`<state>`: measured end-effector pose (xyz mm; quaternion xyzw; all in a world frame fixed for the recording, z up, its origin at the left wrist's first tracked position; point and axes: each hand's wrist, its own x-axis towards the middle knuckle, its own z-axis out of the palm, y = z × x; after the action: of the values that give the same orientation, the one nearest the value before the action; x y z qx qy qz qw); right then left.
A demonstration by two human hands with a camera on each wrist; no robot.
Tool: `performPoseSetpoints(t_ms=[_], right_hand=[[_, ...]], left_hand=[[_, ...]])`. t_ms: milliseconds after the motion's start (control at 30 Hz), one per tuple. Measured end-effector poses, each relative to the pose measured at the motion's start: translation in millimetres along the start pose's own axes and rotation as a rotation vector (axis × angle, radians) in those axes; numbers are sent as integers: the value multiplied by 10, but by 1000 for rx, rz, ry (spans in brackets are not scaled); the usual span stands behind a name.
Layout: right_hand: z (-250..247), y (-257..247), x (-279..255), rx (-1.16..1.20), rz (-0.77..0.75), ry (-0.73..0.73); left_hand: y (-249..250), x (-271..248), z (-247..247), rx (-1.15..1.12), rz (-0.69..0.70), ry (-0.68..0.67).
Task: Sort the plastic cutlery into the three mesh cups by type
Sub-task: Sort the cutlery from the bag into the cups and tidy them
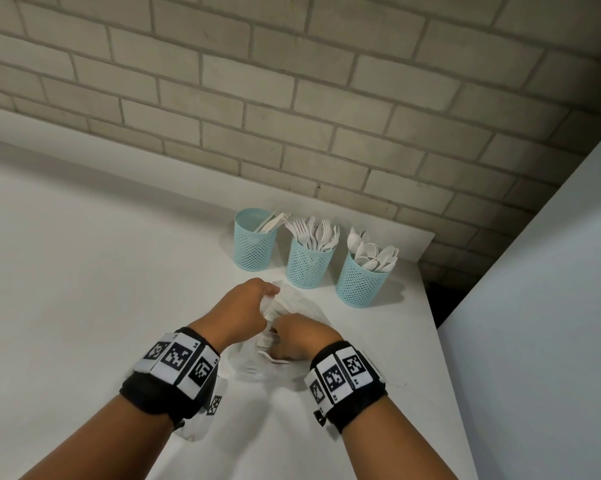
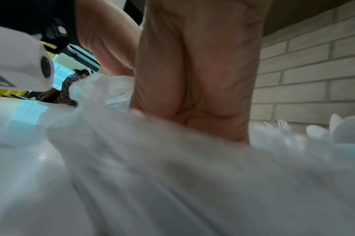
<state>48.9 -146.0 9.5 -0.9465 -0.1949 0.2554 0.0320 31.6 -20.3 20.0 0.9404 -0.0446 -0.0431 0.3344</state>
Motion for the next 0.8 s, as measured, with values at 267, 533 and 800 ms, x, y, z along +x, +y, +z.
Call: performPoseSetpoints(t_ms=[267,533,800], right_hand=[[5,126,11,228,-52,114],[-197,313,-50,427,-112,180],[-284,548,-109,818,-161,114]], left_hand=[[-38,11,-53,-38,-10,24],[-85,37,-112,-64,-120,78],[-121,117,-150,-188,-256,110]])
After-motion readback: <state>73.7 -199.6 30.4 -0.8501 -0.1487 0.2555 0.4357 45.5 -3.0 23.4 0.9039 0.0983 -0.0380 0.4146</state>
